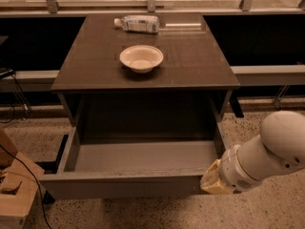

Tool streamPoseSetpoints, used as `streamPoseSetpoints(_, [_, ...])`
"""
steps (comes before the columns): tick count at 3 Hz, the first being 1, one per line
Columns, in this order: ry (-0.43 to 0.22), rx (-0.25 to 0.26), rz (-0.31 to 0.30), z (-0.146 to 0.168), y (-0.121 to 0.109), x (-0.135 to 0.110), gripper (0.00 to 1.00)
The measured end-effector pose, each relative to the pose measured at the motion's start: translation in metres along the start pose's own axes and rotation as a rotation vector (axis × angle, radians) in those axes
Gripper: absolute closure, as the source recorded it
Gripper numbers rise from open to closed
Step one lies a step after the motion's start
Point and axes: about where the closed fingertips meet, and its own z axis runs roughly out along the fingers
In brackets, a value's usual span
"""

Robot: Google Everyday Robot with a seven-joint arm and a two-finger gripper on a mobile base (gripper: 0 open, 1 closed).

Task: Close top drawer

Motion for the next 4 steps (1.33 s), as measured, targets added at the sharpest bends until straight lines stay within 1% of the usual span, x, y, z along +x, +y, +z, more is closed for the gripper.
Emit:
streamPoseSetpoints(1, [-0.053, 0.056, -0.029, 0.016, -0.029, -0.005, 1.00])
streamPoseSetpoints(2, [-0.053, 0.056, -0.029, 0.016, -0.029, -0.005, 1.00])
streamPoseSetpoints(3, [-0.060, 0.093, -0.046, 0.022, -0.037, -0.012, 1.00])
streamPoseSetpoints(4, [-0.085, 0.133, -0.080, 0.035, -0.050, -0.028, 1.00])
